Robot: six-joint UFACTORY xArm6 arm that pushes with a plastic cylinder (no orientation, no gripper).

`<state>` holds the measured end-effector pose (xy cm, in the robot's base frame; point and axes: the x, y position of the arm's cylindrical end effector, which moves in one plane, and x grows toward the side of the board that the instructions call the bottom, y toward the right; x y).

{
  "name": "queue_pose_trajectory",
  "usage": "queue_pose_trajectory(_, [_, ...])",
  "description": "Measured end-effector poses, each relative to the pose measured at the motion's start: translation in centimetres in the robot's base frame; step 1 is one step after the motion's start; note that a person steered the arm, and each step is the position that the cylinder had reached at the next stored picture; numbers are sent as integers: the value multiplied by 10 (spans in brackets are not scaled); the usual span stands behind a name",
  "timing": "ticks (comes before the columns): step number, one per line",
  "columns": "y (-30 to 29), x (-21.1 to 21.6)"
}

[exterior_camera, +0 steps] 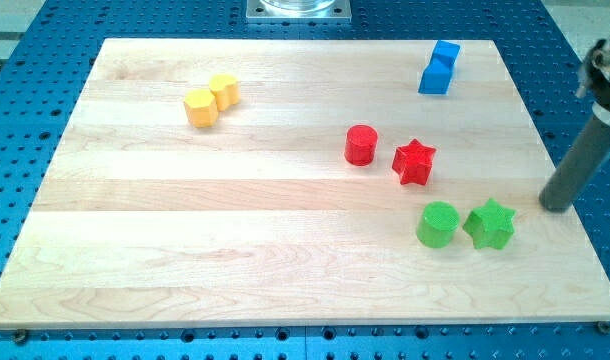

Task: Move the red star into the red circle

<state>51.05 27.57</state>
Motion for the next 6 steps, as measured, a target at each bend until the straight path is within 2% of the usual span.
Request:
queue_pose_trajectory(1, [-58, 37])
queue_pose_trajectory(2, [-79, 26])
queue_pose_trajectory(3, [-64, 11])
queue_pose_trajectory(4, [-101, -34])
queue_pose_trajectory(5, [-167, -39])
queue_pose_trajectory(6, [-182, -46])
